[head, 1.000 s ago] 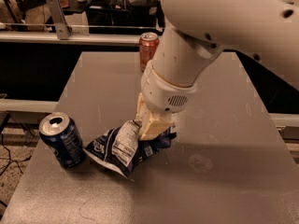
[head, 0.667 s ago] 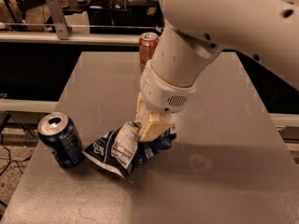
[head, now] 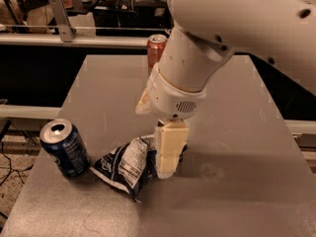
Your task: Move blue chip bag near pepsi can
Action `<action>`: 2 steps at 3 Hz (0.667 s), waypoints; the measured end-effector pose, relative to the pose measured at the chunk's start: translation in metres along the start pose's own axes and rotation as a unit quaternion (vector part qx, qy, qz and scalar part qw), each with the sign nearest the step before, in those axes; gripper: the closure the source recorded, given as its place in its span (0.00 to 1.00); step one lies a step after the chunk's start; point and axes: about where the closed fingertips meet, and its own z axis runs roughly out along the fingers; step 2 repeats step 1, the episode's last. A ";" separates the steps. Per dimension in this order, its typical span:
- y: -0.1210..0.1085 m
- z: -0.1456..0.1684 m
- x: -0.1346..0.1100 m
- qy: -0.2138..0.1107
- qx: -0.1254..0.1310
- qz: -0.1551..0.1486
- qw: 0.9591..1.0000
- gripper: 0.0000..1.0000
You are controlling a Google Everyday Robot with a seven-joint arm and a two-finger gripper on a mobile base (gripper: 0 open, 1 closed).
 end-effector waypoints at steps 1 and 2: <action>0.000 0.000 0.000 0.000 0.000 0.000 1.000 0.00; 0.000 0.000 0.000 0.000 0.000 0.000 1.000 0.00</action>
Offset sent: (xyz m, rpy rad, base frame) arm 0.0000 0.0000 0.0000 0.0000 0.0000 0.0000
